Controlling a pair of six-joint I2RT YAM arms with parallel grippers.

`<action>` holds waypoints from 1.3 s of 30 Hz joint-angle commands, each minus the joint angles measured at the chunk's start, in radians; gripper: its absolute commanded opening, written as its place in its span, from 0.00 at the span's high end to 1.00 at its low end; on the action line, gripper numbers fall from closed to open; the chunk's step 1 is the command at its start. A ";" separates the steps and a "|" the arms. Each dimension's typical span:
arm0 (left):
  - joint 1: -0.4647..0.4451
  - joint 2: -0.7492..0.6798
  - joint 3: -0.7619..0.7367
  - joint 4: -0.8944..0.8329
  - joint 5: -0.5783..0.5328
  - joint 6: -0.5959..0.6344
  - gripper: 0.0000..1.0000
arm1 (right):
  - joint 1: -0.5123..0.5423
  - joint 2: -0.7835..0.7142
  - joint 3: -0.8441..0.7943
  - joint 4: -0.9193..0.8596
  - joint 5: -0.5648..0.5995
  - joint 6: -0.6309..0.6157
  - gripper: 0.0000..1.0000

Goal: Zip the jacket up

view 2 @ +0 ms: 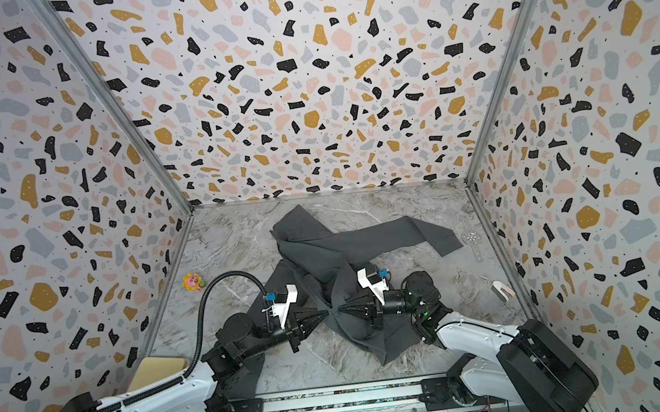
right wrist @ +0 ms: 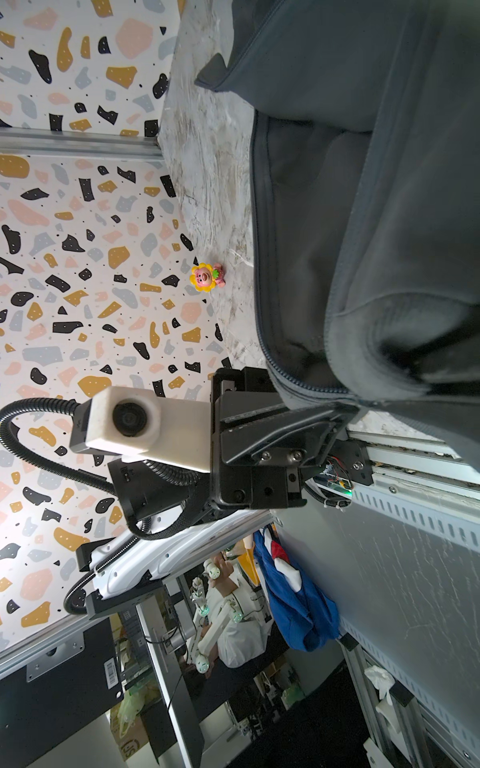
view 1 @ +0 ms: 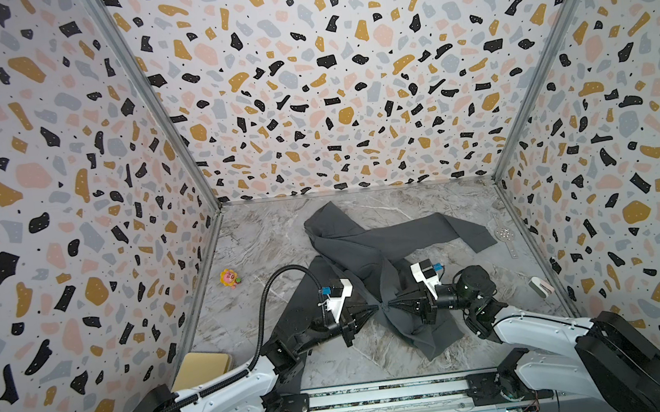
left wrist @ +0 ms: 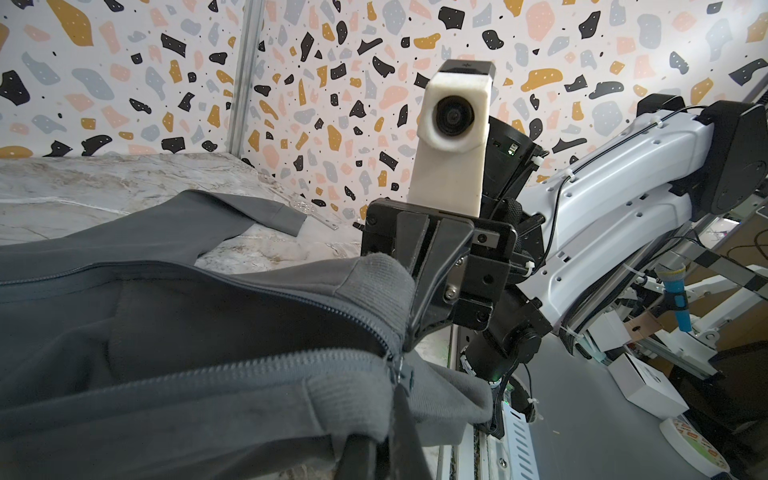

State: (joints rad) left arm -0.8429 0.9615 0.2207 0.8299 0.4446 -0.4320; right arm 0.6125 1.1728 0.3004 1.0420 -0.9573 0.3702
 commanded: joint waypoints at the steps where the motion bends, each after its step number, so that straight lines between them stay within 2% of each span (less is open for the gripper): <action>1: -0.009 0.000 0.023 0.062 0.032 0.009 1.00 | -0.003 0.001 0.045 0.044 -0.013 0.004 1.00; 21: -0.012 -0.001 0.019 0.083 0.040 0.014 1.00 | 0.021 0.101 0.053 0.197 0.000 0.037 1.00; 32: -0.013 0.000 0.017 0.061 0.033 0.017 1.00 | 0.044 0.160 0.075 0.314 0.028 0.117 1.00; 39: -0.014 -0.014 0.014 0.004 -0.007 0.047 1.00 | 0.075 0.130 0.080 0.252 0.097 0.141 1.00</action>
State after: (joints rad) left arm -0.8429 0.9554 0.2207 0.8280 0.4290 -0.4217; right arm 0.6594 1.3411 0.3286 1.2640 -0.8886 0.4881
